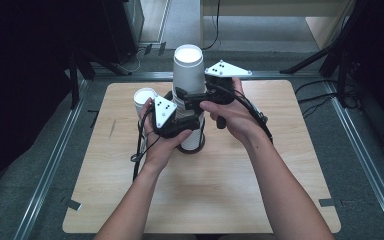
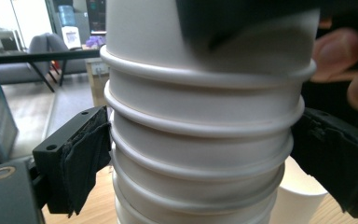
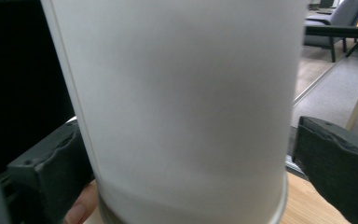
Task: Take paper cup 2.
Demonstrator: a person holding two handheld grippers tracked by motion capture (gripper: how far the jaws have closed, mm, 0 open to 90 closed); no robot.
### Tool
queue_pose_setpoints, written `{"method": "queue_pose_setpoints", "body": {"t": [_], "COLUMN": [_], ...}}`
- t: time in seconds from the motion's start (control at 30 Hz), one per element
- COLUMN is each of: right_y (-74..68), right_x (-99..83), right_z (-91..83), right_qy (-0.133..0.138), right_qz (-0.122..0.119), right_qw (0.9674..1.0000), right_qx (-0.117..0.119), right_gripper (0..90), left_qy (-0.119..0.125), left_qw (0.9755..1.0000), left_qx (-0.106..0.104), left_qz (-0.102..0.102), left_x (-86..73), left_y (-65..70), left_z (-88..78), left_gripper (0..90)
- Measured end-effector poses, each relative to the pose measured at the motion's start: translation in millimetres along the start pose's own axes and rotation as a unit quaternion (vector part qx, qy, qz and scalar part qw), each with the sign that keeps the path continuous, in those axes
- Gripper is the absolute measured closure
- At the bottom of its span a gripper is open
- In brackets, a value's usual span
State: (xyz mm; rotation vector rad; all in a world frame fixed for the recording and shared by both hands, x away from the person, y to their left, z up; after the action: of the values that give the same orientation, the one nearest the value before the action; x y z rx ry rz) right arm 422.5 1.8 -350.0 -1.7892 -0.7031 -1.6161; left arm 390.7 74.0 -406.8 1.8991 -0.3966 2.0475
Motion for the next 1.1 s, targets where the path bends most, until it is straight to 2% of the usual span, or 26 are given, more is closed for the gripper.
{"method": "queue_pose_setpoints", "body": {"t": [0.1,0.33,0.53,1.1], "right_y": [-1.2,-1.6,-5.3,-9.1], "right_x": [-1.3,-1.3,2.0,19.6], "right_z": [1.9,3.4,2.9,0.9], "right_qy": [0.004,0.012,0.028,0.053], "right_qz": [0.001,-0.006,-0.033,-0.018], "right_qw": [1.0,0.9999,0.999,0.9979], "right_qx": [0.004,0.002,-0.014,-0.033], "right_gripper": [4.3,6.6,10.6,12.9], "left_qy": [0.003,0.004,0.008,0.01], "left_qw": [1.0,1.0,1.0,1.0], "left_qx": [0.004,0.002,0.003,-0.001], "left_qz": [0.006,0.005,0.001,-0.001], "left_x": [-0.4,-0.6,-0.7,-0.9], "left_y": [0.4,0.1,-0.2,-0.3], "left_z": [-0.2,-0.8,-0.8,-2.3], "left_gripper": [6.4,7.3,8.3,9.0]}}
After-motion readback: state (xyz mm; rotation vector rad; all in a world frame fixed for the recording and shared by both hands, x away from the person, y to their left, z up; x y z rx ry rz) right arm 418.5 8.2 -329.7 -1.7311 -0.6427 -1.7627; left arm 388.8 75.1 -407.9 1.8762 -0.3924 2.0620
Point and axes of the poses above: each handheld gripper's, and its own axes: z roughly forward along the jaws, x roughly out of its top, y roughly to its right, the point moved 7 cm from there along z, roughly forward along the jaws, and after that the axes turned 9 degrees about y, right-handed, at the moved point
